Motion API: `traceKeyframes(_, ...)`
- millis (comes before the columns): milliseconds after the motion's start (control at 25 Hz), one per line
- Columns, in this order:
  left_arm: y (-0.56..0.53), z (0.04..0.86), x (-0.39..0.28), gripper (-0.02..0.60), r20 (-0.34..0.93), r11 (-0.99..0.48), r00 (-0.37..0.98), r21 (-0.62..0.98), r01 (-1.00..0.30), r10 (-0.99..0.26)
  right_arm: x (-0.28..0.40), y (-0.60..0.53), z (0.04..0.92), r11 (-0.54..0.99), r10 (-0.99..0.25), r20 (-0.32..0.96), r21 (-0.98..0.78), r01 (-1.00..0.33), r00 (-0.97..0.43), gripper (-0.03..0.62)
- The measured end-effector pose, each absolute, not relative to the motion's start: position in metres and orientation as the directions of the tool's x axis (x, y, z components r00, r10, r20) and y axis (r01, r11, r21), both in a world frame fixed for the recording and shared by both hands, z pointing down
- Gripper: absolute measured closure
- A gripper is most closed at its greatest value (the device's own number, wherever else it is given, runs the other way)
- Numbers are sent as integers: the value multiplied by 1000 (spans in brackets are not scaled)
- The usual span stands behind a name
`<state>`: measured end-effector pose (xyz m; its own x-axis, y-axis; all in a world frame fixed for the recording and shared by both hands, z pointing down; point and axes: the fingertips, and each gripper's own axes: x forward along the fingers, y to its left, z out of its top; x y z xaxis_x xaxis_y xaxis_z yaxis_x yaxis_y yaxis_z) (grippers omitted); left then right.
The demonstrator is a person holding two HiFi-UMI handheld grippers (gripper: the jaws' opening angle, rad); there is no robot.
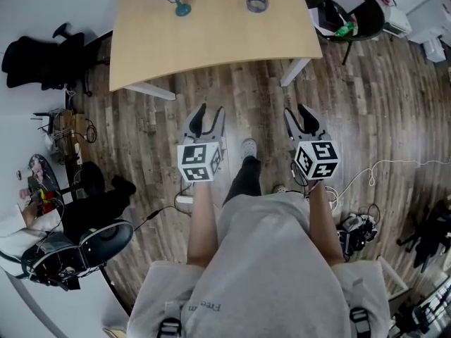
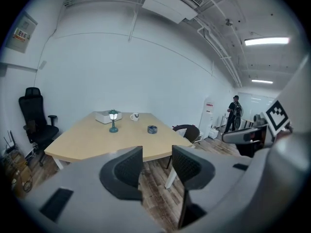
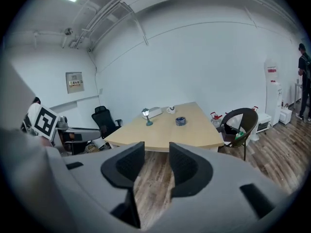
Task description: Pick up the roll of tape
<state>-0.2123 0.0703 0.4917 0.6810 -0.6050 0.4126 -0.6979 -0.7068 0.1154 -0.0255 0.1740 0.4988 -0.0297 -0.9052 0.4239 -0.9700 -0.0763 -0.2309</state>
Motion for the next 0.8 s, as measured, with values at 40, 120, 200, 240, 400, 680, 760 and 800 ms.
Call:
traceKeyframes(40, 61, 494, -217, 399, 414, -702, 680, 124, -701, -605, -26, 166, 500, -79, -902, 431, -230, -970, -28, 434)
traceKeyframes(120, 44, 499, -226, 400, 413, -695, 681, 145, -704, -604, -26, 152, 504, -89, -894, 446, -229, -969, -24, 436)
traceKeyframes(200, 29, 503, -235, 401, 414, -686, 681, 164, -708, -604, -24, 139, 509, -105, -888, 459, -233, -967, -14, 434)
traceKeyframes(240, 23, 506, -240, 405, 416, -682, 680, 172, -711, -604, -22, 134, 511, -118, -886, 463, -234, -965, -4, 433)
traceKeyframes(400, 1, 518, -255, 407, 436, -664, 668, 190, -723, -603, -11, 121, 516, -161, -875, 482, -219, -962, 37, 431)
traceKeyframes(680, -9, 519, -229, 407, 441, -695, 689, 181, -696, -575, 15, 127, 522, -209, -865, 496, -215, -954, 78, 431)
traceKeyframes(760, -10, 513, -219, 408, 437, -707, 696, 171, -687, -570, 20, 123, 520, -204, -866, 494, -210, -956, 76, 431)
traceKeyframes(800, -11, 510, -215, 408, 434, -710, 697, 167, -684, -570, 23, 120, 519, -199, -867, 493, -210, -957, 72, 431)
